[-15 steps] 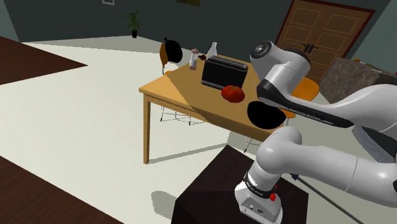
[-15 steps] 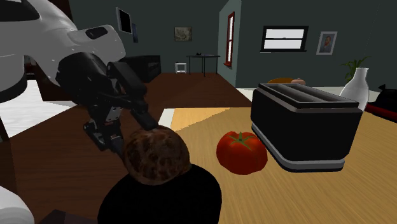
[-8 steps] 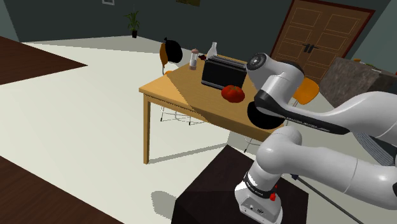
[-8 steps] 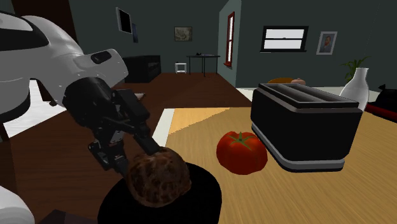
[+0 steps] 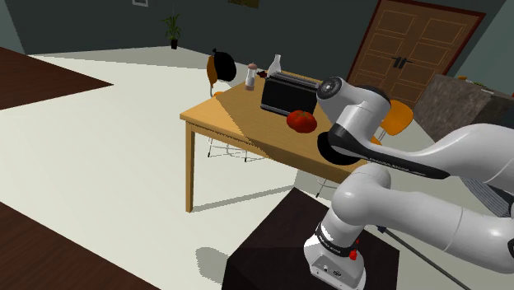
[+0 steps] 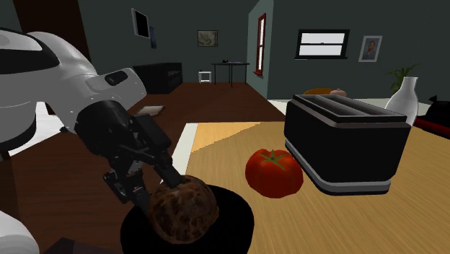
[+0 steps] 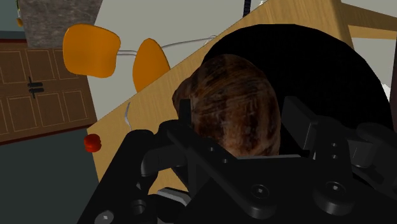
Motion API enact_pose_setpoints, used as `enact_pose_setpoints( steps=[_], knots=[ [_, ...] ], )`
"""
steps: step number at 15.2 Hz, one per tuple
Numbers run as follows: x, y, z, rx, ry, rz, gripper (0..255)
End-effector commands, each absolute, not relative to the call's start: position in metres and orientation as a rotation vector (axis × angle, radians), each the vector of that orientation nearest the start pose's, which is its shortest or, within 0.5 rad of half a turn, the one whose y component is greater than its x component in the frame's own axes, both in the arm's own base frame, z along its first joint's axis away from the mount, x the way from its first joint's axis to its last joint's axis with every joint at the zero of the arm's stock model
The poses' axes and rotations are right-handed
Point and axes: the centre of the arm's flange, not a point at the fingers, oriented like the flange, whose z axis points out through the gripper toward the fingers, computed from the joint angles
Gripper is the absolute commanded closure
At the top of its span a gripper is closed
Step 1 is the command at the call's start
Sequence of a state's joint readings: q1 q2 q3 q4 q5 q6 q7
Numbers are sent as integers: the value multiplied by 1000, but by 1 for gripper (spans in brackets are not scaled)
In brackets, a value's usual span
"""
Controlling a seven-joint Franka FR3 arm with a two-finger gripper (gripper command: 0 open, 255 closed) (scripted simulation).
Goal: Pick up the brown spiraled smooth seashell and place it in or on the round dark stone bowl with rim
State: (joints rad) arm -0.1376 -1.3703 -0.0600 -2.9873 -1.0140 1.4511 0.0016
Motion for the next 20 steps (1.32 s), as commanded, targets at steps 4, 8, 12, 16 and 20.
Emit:
enact_pose_setpoints(
  steps=[4,8,12,16,20],
  knots=[
    [148,-130,466,2187,-199,-273,255],
    [148,-131,467,2187,-199,-273,0],
    [155,-110,481,2187,-199,-273,0],
    [161,-91,495,2187,-199,-273,0],
    [161,-91,495,2187,-199,-273,0]
  ],
)
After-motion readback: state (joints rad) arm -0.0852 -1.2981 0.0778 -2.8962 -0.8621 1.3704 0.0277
